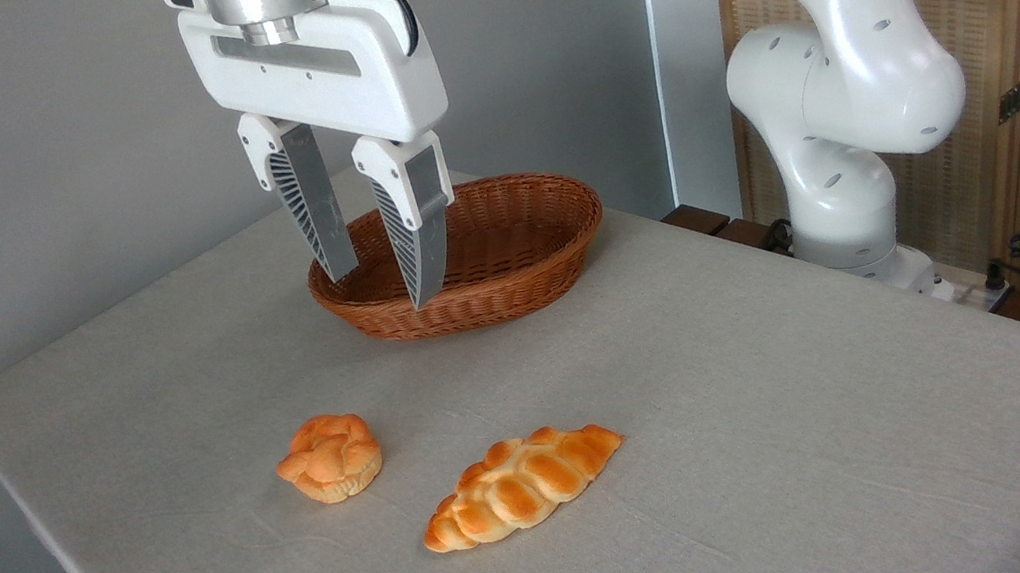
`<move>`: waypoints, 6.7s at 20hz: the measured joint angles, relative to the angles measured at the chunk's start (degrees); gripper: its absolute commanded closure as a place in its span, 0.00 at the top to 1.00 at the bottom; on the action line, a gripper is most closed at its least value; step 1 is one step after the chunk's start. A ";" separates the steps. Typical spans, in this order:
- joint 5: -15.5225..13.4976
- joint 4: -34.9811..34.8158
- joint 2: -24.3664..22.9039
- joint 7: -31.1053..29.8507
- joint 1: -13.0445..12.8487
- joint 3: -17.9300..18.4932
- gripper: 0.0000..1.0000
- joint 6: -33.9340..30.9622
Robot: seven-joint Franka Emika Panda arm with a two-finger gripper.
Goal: Put bread into the basket
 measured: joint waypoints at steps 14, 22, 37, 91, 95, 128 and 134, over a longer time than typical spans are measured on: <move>-0.36 -2.50 0.21 0.00 -0.90 -0.73 1.00 8.15; -1.07 -11.80 0.90 9.58 -2.08 -6.35 1.00 20.07; -1.02 -19.85 7.96 31.74 -4.46 -6.95 0.93 31.95; -17.68 -31.10 -5.09 25.95 -20.45 -7.34 1.00 19.19; -17.68 -31.10 -5.09 25.83 -20.47 -7.34 1.00 19.19; 0.63 5.04 1.53 4.03 -7.19 1.88 1.00 -3.46; 0.64 5.03 1.55 3.84 -7.13 2.24 1.00 -3.50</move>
